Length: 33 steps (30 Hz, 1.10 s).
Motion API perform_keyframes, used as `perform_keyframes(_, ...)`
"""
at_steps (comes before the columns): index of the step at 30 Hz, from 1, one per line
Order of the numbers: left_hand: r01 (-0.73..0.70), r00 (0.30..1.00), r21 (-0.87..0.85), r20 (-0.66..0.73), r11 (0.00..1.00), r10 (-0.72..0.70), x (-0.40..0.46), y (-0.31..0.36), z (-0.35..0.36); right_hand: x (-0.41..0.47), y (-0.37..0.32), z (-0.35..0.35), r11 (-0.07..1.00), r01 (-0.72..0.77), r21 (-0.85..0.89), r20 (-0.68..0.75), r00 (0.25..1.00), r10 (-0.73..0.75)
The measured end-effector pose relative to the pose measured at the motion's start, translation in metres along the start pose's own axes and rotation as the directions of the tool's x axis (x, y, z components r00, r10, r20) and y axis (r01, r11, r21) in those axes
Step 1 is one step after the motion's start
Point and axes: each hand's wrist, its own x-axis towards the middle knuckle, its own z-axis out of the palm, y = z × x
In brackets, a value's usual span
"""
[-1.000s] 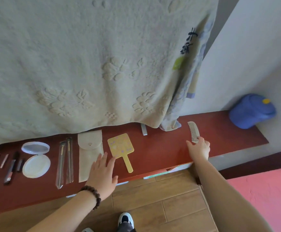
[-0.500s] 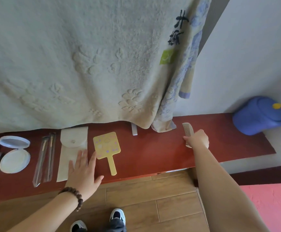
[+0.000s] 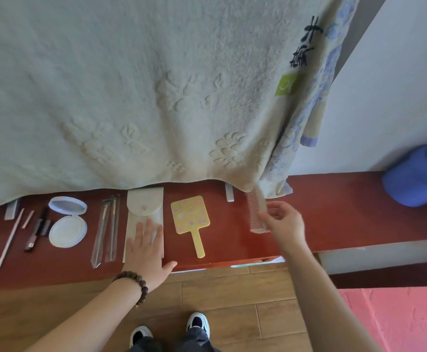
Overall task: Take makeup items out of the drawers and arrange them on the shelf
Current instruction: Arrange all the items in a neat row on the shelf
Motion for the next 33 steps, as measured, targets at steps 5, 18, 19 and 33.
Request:
perform_keyframes(5, -0.035, 0.999, 0.052, 0.038, 0.998, 0.033, -0.001, -0.007, -0.003, -0.021, 0.004, 0.055, 0.988, 0.069, -0.138, 0.055, 0.997, -0.061)
perform_keyframes(18, -0.102, 0.995, 0.095, 0.015, 0.99, 0.101, -0.006, -0.02, -0.004, -0.024, 0.021, 0.086, 0.736, 0.136, -0.663, 0.053, 0.989, -0.135)
perform_keyframes(19, -0.104, 0.995, 0.089, 0.02, 0.991, 0.102, -0.007, -0.02, -0.005, -0.025, 0.022, 0.087, 0.72, 0.158, -0.676, 0.056, 0.985, -0.164)
perform_keyframes(33, -0.176, 0.984, -0.052, -0.016, 0.983, 0.175, -0.029, -0.043, 0.01, -0.083, 0.035, 0.119, 0.243, 0.695, -0.677, 0.632, 0.718, -0.291)
